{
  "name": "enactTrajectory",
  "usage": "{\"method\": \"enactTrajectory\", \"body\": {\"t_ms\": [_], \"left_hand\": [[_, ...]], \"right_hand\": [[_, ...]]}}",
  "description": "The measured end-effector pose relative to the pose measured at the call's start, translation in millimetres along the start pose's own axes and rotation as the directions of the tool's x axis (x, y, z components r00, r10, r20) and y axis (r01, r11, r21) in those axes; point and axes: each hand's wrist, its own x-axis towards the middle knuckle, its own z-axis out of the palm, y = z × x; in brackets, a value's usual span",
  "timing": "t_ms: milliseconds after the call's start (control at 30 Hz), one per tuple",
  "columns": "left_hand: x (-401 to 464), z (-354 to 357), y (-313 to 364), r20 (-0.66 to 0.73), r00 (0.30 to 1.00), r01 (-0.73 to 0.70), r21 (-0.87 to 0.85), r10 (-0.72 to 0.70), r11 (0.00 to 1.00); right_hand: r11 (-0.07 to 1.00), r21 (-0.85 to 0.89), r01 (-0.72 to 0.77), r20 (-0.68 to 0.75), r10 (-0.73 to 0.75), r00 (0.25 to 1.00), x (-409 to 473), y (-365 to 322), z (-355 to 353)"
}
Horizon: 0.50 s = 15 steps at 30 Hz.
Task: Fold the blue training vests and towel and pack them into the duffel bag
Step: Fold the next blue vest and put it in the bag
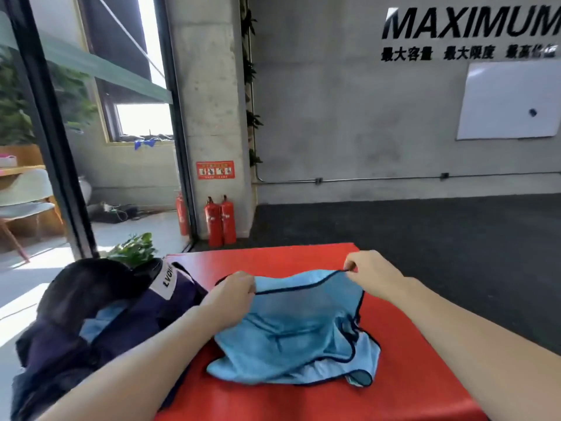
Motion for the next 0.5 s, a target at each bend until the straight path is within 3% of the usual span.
{"method": "enactTrajectory", "body": {"t_ms": [67,133,300,500], "left_hand": [[-27,42,-11,0.109,0.993,0.048,0.036,-0.052,0.998],[-49,78,-18,0.127,0.988,0.077,0.065,-0.085,0.995],[-69,119,-27,0.197,0.967,0.174,-0.053,-0.160,0.983],[-61,142,-36,0.232,0.950,0.230,-0.074,-0.208,0.970]], "right_hand": [[1.000,-0.027,0.012,0.189,-0.007,0.982,-13,8,41],[1.000,0.002,-0.004,0.273,0.004,0.962,-25,12,85],[0.991,0.122,-0.048,0.269,0.013,0.963,-45,6,153],[0.983,0.177,-0.055,0.261,0.007,0.965,-36,15,195]]}}
